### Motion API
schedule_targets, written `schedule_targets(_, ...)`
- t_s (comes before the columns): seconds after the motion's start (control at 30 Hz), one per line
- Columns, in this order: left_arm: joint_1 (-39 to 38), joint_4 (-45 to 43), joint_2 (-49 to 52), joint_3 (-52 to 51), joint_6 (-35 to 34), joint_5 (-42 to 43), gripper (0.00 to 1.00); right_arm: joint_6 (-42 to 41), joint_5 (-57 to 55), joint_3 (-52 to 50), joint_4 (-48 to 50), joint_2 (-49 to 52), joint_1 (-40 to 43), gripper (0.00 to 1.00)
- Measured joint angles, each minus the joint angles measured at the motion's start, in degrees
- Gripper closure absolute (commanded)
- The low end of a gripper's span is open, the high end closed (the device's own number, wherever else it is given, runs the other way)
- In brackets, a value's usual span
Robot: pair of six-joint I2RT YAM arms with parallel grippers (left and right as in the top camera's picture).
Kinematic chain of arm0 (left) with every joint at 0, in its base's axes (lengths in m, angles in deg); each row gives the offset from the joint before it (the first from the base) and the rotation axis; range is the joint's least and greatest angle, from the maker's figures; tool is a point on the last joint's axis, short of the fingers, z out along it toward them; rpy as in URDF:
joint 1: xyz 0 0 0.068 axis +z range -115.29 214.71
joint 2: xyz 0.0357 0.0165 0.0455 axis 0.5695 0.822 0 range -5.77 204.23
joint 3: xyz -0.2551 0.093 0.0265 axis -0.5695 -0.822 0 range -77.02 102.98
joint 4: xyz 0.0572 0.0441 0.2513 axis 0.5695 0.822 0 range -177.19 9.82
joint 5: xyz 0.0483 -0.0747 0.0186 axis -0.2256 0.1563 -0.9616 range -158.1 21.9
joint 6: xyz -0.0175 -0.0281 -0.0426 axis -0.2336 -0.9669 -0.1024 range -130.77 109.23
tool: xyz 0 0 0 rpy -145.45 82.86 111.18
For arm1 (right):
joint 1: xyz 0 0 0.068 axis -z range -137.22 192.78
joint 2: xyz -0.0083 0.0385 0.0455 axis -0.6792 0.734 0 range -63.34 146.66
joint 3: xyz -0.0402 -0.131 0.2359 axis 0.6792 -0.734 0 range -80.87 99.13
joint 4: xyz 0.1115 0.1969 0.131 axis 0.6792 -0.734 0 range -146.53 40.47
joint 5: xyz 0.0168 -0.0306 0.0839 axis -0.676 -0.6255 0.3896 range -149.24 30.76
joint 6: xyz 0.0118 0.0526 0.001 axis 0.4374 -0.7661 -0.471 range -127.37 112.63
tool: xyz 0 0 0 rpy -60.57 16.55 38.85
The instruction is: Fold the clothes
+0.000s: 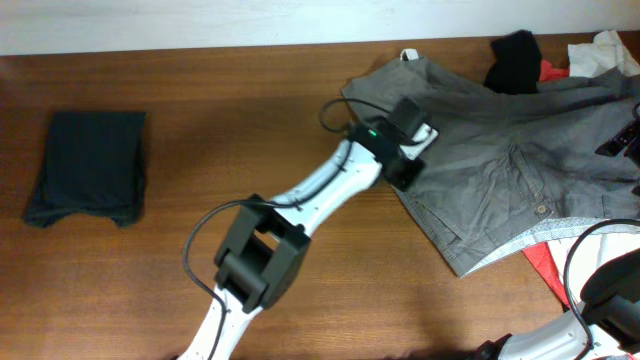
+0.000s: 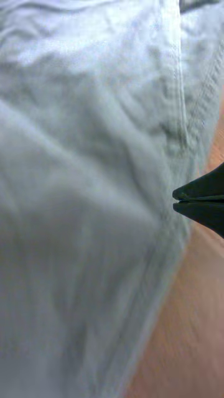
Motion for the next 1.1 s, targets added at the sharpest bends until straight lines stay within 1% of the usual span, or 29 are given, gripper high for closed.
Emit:
schedule_targets(0.2,-1.3,-1.9,5.1,0.0,-1.2,-3.9,1.00,0.0,0.0,0.0,0.0,0.0,0.0,0.01)
schedule_targets(0.4,-0.9,-2.9,6.6,1.6,-1.4,-5.2,1.00,0.0,0.0,0.0,0.0,0.0,0.0,0.01)
schedule_targets(0.57,-0.8,0.5,7.0,2.9,-1.4,-6.9,1.00,0.0,0.0,0.0,0.0,0.0,0.0,0.01)
schedule_targets(0.7,0.4,6.0,7.0,4.0,-1.5,-9.6,1.00,0.0,0.0,0.0,0.0,0.0,0.0,0.01)
schedule_targets(0.8,3.1,10.4,6.9,4.5,-1.5,-10.3,1.00,0.0,0.0,0.0,0.0,0.0,0.0,0.01)
schedule_targets(0.9,7.7,13.4,6.6,4.6,-1.5,-10.8,1.00,0.0,0.0,0.0,0.0,0.0,0.0,0.01)
schedule_targets(1.1,19.4,14.5,6.5,4.8,-1.5,-10.8,1.00,-0.1,0.0,0.0,0.0,0.0,0.0,0.01)
